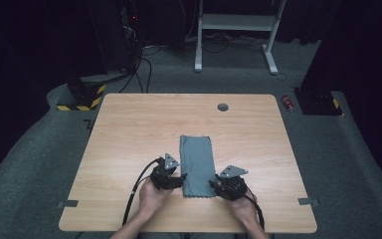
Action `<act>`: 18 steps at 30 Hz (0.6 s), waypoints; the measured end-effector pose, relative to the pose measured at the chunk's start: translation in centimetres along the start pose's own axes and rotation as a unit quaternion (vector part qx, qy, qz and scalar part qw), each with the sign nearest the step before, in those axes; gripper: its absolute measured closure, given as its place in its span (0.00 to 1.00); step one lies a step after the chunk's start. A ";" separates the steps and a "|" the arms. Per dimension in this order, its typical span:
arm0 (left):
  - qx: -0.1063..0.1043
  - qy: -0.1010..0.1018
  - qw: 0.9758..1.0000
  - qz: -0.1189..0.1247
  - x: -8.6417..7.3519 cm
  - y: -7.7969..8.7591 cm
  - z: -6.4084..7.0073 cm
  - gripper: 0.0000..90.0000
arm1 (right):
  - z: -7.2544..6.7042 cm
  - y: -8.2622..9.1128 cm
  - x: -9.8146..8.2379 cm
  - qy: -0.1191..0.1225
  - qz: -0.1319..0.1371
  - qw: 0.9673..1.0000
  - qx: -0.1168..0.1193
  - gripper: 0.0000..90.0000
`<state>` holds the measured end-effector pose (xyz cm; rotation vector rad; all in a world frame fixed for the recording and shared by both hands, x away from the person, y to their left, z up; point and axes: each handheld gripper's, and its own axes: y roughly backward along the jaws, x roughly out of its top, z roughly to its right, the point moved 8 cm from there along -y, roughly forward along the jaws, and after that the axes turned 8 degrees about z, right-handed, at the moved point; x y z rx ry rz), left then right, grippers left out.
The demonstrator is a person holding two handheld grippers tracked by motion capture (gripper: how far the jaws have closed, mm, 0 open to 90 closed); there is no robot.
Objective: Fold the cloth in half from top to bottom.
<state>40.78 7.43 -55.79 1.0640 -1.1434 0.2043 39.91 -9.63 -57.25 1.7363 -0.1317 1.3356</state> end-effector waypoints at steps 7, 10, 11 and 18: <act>-0.011 -0.026 0.999 -0.015 -1.5 0.2 2.4 0.49 | -0.3 0.6 -0.3 0.015 0.001 1.000 0.007 0.68; -0.007 -0.020 1.000 -0.015 -2.3 0.4 2.3 0.49 | -0.3 0.8 -0.7 0.020 -0.003 1.000 0.007 0.68; -0.006 -0.016 1.000 -0.014 -2.4 0.5 2.2 0.50 | -0.4 0.8 -0.9 0.018 -0.005 1.000 0.007 0.67; -0.008 -0.014 1.000 -0.015 -2.9 1.2 1.8 0.53 | -0.8 1.0 -1.1 0.015 0.000 1.000 0.007 0.67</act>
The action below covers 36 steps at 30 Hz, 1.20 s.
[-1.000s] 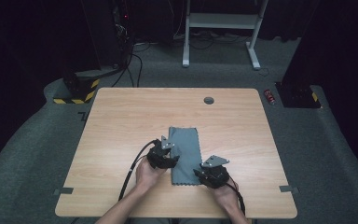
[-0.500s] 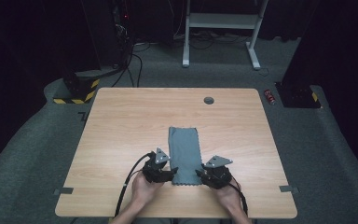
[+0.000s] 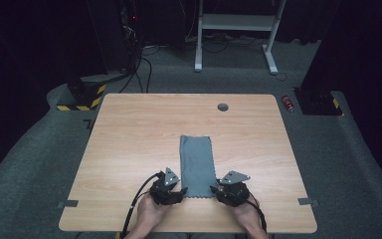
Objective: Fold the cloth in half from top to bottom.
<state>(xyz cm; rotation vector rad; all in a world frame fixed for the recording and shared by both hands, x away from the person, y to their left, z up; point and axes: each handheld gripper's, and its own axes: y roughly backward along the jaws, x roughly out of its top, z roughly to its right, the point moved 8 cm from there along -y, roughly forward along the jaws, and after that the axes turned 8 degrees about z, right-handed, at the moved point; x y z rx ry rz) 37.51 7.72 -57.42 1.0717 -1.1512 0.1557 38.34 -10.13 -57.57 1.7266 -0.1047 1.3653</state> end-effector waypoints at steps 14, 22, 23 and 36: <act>0.004 0.007 1.000 0.016 -1.5 1.8 -1.4 0.56 | -2.5 -0.4 0.2 0.007 0.011 1.000 0.005 0.67; 0.006 0.009 1.000 0.018 -1.6 1.9 -1.6 0.54 | -2.2 -0.4 0.2 0.002 0.009 1.000 0.013 0.63; 0.003 0.011 1.000 0.017 -1.6 1.9 -1.6 0.54 | -2.1 -0.5 0.2 0.004 0.010 1.000 0.015 0.63; -0.001 0.035 0.999 0.036 2.6 -0.2 -4.5 0.51 | 0.8 -1.1 2.5 -0.018 0.019 1.000 -0.006 0.92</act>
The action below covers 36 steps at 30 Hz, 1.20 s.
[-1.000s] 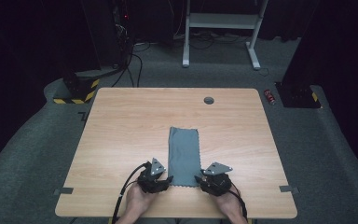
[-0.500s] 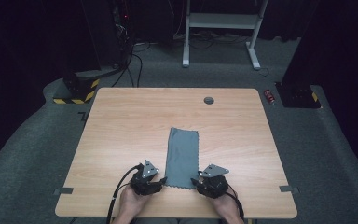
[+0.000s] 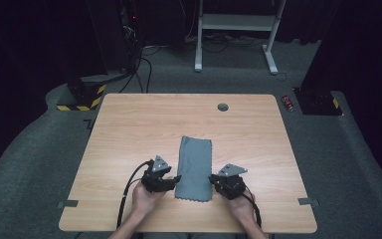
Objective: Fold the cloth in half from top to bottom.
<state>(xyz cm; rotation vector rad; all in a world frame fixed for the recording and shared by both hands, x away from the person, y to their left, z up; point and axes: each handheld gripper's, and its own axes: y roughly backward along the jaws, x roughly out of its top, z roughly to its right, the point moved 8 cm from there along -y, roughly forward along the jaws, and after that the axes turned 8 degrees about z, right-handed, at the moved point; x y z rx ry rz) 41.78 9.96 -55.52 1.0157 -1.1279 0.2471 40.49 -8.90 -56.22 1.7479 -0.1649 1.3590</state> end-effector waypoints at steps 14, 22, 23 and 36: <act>0.020 0.005 1.000 0.002 5.6 -5.6 -3.7 0.58 | 5.1 -4.4 4.8 -0.062 0.003 0.997 -0.046 1.00; 0.028 0.022 0.999 -0.014 6.3 -8.5 -4.1 0.62 | 7.3 -7.4 5.3 -0.092 -0.006 0.993 -0.075 0.99; 0.032 0.025 0.999 -0.012 6.3 -8.8 -4.3 0.62 | 7.6 -7.6 5.1 -0.099 -0.013 0.992 -0.077 0.99; 0.086 0.036 0.994 -0.061 5.2 -10.1 -6.5 0.63 | 9.2 -10.2 5.4 -0.095 -0.034 0.990 -0.099 0.98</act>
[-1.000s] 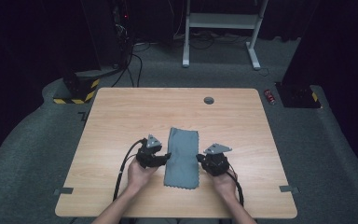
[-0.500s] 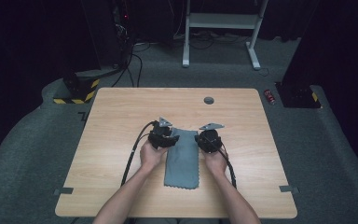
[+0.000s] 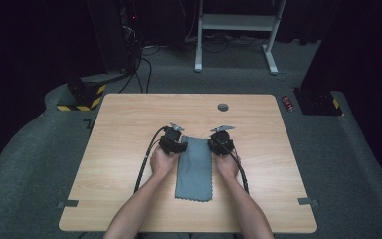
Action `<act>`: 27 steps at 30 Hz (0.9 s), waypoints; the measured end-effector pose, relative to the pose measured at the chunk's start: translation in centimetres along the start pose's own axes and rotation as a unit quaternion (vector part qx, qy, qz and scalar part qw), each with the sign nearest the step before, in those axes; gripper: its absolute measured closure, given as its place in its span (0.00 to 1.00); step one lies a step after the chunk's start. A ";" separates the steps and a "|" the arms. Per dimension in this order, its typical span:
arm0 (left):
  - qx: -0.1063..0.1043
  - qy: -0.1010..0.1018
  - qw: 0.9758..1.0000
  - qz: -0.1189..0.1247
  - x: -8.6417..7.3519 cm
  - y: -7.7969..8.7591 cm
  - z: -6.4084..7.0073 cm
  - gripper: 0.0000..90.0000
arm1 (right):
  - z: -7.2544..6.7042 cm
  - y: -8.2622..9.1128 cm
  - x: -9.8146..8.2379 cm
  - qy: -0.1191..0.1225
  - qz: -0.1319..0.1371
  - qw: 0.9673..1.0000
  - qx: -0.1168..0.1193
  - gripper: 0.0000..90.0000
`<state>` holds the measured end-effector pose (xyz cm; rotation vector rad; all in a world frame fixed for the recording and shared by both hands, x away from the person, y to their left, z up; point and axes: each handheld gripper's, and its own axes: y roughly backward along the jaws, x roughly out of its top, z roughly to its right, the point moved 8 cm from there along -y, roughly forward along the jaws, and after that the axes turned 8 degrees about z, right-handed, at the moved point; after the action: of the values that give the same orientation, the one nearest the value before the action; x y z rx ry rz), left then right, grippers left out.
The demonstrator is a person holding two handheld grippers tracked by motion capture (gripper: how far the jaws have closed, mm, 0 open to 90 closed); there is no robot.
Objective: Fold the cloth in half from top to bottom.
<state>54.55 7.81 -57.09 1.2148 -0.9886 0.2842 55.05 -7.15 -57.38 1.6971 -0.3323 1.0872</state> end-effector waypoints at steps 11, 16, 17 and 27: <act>0.002 0.018 1.000 0.010 0.7 0.2 -1.1 0.56 | 1.3 0.8 0.4 -0.026 0.019 0.999 0.002 0.86; 0.001 0.032 0.999 -0.002 0.5 -0.5 -1.6 0.51 | 1.4 0.2 0.2 -0.035 0.016 0.999 -0.001 0.80; 0.000 0.033 0.999 -0.002 0.5 -0.5 -1.6 0.50 | 1.3 0.1 0.2 -0.031 0.016 0.999 -0.002 0.79; -0.003 -0.002 1.000 -0.006 0.9 -1.1 -1.0 0.57 | 0.4 -0.5 0.2 0.002 0.018 1.000 -0.017 0.77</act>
<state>56.27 7.95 -57.11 1.2153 -0.9841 0.2701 55.70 -7.21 -57.54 1.6641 -0.3785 1.1057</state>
